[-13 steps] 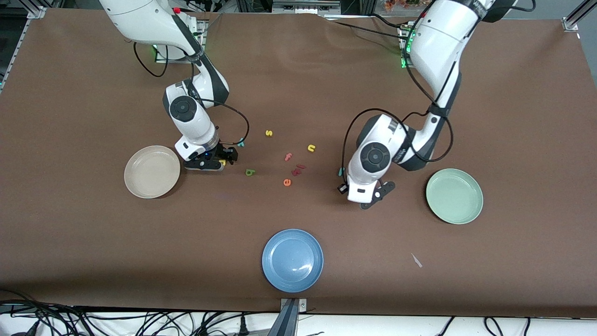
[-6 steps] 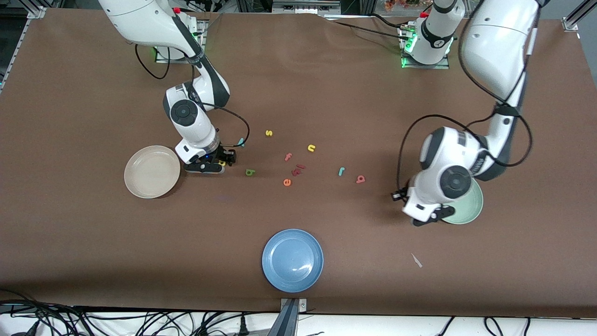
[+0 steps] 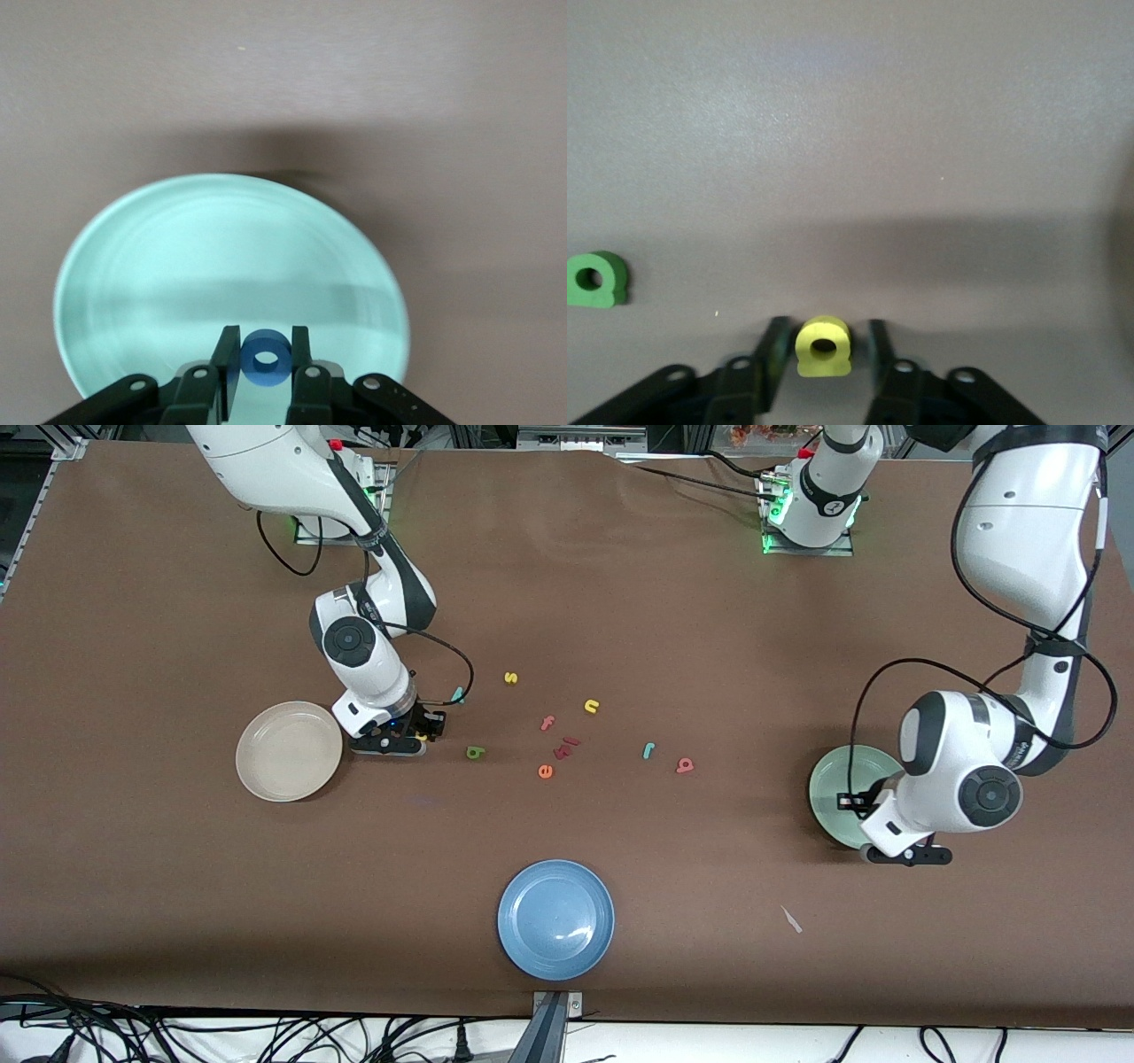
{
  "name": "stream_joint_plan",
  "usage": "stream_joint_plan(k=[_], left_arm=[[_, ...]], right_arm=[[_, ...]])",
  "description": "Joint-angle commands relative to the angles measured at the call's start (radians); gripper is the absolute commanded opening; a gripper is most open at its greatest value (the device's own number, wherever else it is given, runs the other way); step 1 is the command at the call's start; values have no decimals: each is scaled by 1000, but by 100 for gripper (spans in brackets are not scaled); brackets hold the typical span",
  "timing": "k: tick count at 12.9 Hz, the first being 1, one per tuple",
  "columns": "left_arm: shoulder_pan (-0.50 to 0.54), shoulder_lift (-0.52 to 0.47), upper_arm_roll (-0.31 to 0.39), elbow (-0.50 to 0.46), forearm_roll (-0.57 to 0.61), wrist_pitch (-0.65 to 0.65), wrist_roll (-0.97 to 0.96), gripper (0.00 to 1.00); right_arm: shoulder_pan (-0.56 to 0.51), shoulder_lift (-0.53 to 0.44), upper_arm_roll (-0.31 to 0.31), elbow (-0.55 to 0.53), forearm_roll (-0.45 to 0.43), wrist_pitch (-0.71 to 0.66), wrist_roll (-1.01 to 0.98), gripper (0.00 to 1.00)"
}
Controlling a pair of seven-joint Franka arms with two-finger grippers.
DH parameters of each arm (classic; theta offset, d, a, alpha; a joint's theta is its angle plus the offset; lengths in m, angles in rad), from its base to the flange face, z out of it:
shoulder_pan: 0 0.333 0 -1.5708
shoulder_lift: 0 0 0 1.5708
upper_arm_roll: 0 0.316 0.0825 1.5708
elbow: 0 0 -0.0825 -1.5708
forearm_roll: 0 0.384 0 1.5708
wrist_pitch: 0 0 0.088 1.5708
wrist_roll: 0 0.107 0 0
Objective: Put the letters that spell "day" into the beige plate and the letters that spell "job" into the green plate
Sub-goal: 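Drop the blue o and yellow d onto the green and beige plates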
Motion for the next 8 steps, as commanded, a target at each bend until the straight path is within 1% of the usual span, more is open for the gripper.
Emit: stream_joint_plan(k=[1,3,4,6,7,8], left_arm=[[3,13,-14,-2,34,19,48,15],[3,18,-14,-2,35,16,53,100],[0,15,-14,0,35,11,76,100],[-11,-10,-23,6,35,-12,84,100],[-40,-40,-39,13,32,-76,67,100],[-78,-66,-43,24,28,-122,15,100]], right_arm=[[-11,18,7,17,-7,-7,-9,24],[-12,17,7,18,-4,-9,-9,13],[-11,17,7,33,2,-33,-7,9],[-12,6,2,113,2,-198,-12,8],[-14,-9,-1,125,2,-243,-23,8],[-17,-29,-10,113,2,-248,-51,8]])
